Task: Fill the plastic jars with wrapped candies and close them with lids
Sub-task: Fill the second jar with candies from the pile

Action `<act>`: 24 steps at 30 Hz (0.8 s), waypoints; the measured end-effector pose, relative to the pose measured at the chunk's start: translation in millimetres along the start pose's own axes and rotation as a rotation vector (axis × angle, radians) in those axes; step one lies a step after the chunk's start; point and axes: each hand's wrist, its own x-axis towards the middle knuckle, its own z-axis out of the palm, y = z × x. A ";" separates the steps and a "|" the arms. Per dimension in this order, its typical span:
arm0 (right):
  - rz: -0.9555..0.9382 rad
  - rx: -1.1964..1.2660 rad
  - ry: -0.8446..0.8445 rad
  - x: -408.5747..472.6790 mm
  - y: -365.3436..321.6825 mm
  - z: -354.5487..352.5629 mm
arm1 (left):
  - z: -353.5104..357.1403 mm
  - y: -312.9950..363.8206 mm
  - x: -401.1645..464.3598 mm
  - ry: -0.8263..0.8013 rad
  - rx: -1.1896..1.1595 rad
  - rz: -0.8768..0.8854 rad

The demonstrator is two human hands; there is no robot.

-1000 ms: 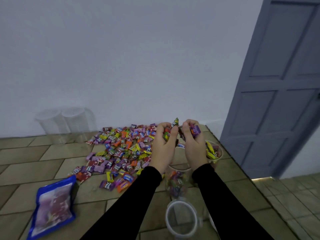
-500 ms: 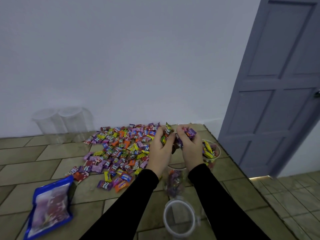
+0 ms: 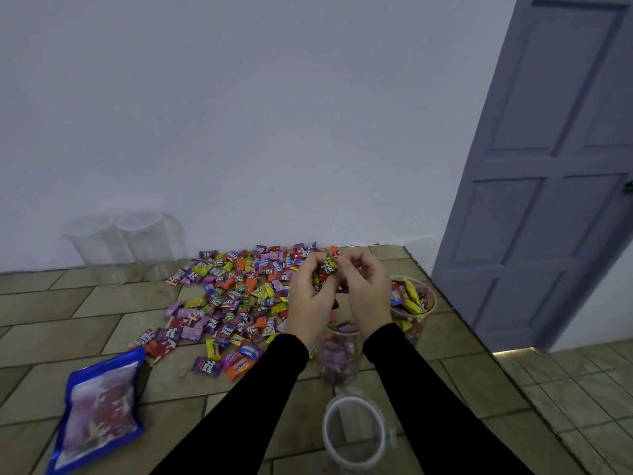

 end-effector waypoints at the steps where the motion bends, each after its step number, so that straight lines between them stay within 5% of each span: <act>1: 0.012 -0.002 0.009 -0.2 -0.6 -0.1 | 0.2 0.3 0.1 -0.001 0.020 0.012; 17: 0.059 0.008 0.066 5.9 -0.3 2.1 | -3.6 0.6 -0.6 -0.076 0.002 0.053; 24: -0.014 -0.213 -0.103 18.3 -21.3 2.3 | -18.0 1.1 15.2 -0.089 0.039 0.028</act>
